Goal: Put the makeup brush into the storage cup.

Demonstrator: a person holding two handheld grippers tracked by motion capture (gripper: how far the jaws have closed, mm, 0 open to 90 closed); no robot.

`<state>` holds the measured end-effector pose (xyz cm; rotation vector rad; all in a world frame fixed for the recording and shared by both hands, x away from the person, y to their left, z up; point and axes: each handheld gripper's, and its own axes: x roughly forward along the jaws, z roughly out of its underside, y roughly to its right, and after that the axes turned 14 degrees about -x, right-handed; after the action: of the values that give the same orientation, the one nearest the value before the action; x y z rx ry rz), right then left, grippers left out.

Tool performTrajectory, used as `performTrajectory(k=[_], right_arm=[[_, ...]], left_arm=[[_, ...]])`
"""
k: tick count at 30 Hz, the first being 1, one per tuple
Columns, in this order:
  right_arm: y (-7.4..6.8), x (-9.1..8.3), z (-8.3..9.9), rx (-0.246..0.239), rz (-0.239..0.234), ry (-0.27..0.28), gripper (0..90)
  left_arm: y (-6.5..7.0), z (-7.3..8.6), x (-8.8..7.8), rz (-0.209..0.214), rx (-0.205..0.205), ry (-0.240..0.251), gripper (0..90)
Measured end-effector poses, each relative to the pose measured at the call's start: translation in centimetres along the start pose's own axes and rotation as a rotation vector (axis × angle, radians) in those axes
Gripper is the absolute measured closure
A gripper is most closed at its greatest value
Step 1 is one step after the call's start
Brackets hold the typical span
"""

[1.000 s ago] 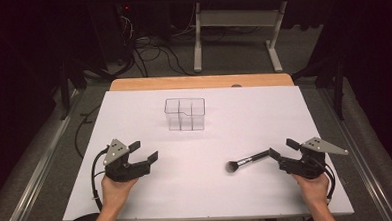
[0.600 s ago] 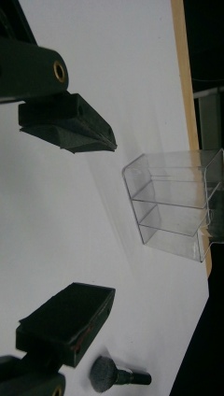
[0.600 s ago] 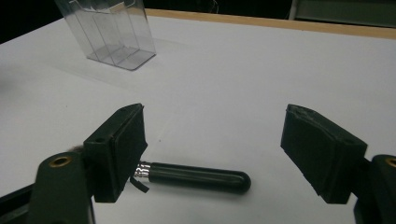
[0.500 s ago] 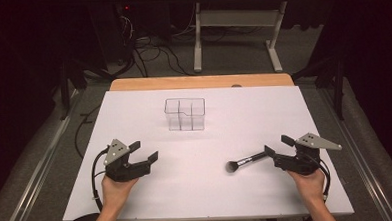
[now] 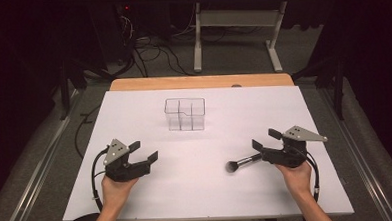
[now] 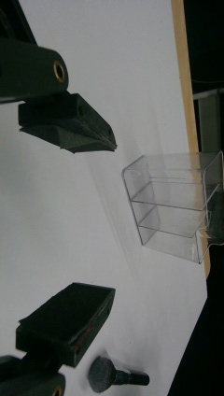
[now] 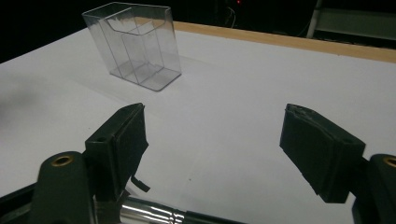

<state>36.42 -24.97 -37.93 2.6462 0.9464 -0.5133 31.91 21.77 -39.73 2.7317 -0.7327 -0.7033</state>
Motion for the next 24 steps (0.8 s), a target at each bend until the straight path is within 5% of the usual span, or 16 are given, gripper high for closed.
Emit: performTrajectory(k=[24], right_arm=[[-2.0, 3.5, -2.9, -0.020, -0.065, 0.033, 25.0]], left_arm=[[-0.1, 0.0, 0.1, 0.007, -0.013, -0.001, 24.5]])
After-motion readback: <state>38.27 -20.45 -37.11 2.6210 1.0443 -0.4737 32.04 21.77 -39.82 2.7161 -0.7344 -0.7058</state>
